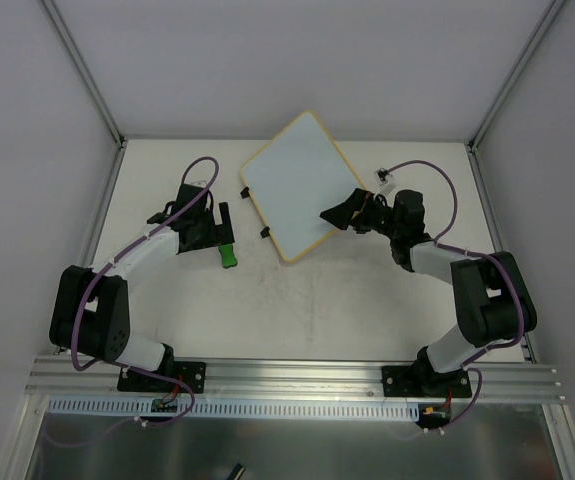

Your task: Erase the whiteboard

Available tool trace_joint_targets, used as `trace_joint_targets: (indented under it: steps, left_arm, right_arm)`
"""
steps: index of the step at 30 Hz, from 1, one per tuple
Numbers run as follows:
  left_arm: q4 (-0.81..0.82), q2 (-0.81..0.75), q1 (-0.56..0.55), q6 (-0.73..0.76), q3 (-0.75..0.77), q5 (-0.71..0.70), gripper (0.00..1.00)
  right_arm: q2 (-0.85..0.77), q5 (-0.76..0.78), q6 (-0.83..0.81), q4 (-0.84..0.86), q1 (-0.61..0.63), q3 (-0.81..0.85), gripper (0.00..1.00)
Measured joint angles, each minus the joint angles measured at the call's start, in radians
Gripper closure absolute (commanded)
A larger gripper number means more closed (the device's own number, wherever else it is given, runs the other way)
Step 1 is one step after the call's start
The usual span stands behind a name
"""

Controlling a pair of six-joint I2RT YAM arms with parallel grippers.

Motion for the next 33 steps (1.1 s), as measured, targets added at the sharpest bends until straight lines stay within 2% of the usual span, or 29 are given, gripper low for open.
trace_joint_targets:
  steps: [8,15,24,33]
  left_arm:
    - [0.000,0.000,0.000,0.000,0.000,0.000,0.01]
    - [0.001,-0.016,0.000,0.000,0.000,0.000,0.01]
    - [0.013,-0.054,0.000,0.000,-0.020,0.003,0.01]
    - [0.018,-0.143,0.000,-0.011,-0.072,0.007,0.01]
  right_arm:
    - [-0.010,0.018,0.000,-0.003,-0.001,-0.003,0.01]
    - [-0.140,0.073,-0.014,-0.078,-0.043,-0.054,0.01]
    - [-0.367,0.160,-0.094,-0.406,-0.090,-0.045,0.01]
    - [-0.721,0.349,-0.219,-0.747,-0.101,-0.045,0.01]
